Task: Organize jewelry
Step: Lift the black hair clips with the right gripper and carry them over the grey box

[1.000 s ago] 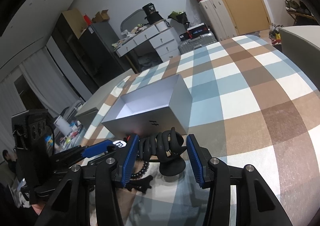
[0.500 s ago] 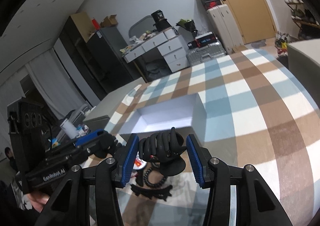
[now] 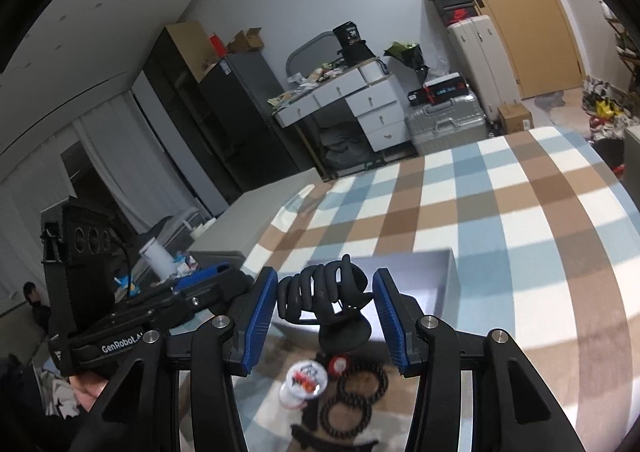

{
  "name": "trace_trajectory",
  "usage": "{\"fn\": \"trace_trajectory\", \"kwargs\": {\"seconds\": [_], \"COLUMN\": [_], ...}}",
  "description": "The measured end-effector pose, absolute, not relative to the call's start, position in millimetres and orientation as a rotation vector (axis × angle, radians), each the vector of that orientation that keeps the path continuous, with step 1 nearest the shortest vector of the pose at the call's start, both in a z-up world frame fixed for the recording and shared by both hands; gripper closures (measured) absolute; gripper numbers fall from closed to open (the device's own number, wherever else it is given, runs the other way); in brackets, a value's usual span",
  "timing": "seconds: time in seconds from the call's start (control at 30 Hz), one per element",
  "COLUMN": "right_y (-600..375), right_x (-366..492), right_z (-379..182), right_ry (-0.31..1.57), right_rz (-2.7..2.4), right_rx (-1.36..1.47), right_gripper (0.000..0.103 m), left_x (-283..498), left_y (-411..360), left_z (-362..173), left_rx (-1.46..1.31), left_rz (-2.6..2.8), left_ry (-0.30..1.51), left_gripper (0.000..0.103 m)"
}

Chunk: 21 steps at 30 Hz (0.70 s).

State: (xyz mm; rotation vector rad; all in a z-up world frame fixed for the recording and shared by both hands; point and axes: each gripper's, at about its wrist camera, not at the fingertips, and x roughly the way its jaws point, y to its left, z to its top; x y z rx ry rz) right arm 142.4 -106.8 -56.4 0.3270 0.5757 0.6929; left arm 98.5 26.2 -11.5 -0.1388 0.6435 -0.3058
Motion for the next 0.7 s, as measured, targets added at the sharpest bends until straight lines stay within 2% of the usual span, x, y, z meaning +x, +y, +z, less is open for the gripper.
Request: {"fn": "trace_trajectory", "kwargs": {"seconds": [0.7], "right_y": [-87.7], "right_x": [213.4], "right_z": [-99.5], "right_ry": [0.750], "right_rz": [0.717], "right_rx": [0.330], "right_gripper": [0.055], "left_x": [151.7], "left_y": [16.8], "left_z": [-48.8], "left_rx": [-0.139], "left_rz": [-0.406], "left_ry": [0.765], "left_gripper": [0.059]}}
